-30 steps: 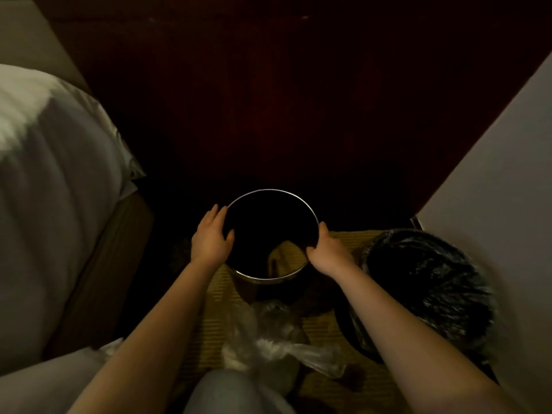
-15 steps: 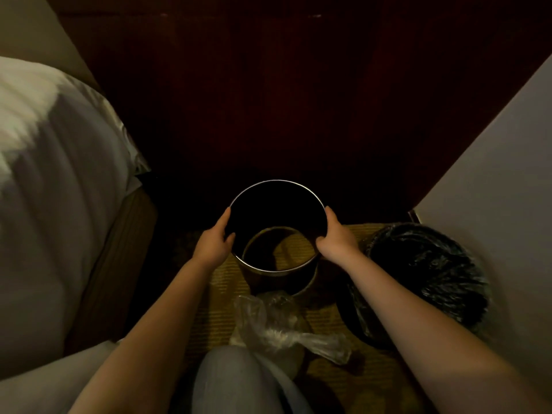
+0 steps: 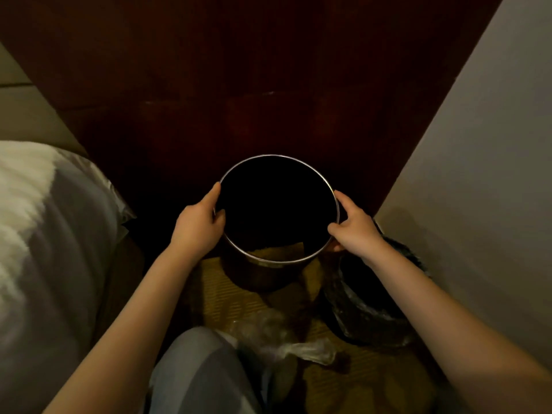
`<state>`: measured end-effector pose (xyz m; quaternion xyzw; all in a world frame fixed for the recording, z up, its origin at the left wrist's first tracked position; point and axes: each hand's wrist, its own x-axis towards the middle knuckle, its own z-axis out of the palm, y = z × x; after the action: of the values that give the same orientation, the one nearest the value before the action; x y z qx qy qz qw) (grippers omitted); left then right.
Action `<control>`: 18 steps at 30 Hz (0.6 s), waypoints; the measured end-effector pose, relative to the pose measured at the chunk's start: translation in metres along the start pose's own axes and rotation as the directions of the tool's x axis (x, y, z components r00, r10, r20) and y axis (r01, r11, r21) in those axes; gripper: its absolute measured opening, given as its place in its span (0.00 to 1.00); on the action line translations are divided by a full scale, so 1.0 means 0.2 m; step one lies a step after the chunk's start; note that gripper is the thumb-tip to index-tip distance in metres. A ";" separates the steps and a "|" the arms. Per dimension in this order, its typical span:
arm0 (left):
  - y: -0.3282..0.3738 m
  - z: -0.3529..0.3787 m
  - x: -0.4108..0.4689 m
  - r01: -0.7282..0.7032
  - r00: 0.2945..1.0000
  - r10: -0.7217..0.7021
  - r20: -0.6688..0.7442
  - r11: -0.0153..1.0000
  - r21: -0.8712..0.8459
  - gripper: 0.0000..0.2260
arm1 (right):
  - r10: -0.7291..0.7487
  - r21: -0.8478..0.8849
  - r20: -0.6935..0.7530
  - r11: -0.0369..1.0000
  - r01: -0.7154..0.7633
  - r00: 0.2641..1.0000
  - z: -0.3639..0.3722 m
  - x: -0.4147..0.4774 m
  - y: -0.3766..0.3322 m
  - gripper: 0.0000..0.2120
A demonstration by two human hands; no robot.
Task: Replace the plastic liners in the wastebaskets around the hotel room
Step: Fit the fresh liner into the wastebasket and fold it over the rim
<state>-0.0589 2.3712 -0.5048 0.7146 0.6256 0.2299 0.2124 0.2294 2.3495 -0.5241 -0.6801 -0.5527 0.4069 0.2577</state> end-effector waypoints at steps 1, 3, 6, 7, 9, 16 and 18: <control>0.06 -0.05 0.01 -0.029 0.999 0.029 0.013 0.999 0.016 0.27 | 0.001 0.015 -0.011 1.000 0.000 1.000 -0.04 -0.03 -0.03 0.36; 0.18 -0.14 0.04 -0.083 0.996 0.081 0.047 0.996 0.038 0.27 | 0.003 0.009 -0.039 1.000 -0.003 0.999 -0.13 -0.10 -0.10 0.36; 0.35 -0.21 0.08 -0.153 0.986 0.150 0.067 0.987 0.055 0.26 | 0.018 -0.031 -0.118 0.999 -0.022 0.993 -0.27 -0.21 -0.18 0.36; 0.41 -0.21 0.10 -0.177 0.983 0.173 0.064 0.982 0.059 0.25 | 0.019 -0.040 -0.152 0.999 -0.025 0.988 -0.31 -0.26 -0.19 0.36; 0.51 -0.19 0.13 -0.222 0.974 0.218 0.067 0.973 0.057 0.25 | 0.028 -0.053 -0.224 0.998 -0.040 0.974 -0.39 -0.34 -0.20 0.36; 0.85 -0.02 0.20 -0.377 0.909 0.379 0.174 0.925 -0.048 0.25 | 0.120 -0.047 -0.448 0.987 -0.157 0.886 -0.63 -0.56 -0.06 0.37; 0.91 0.06 0.21 -0.409 0.885 0.415 0.210 0.909 -0.077 0.25 | 0.151 -0.068 -0.476 0.976 -0.208 0.866 -0.67 -0.62 -0.01 0.37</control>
<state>0.0975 2.3894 -0.4043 0.8488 0.4284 0.1982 0.2382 0.3344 2.2443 -0.4176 -0.8204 -0.4312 0.2200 0.3043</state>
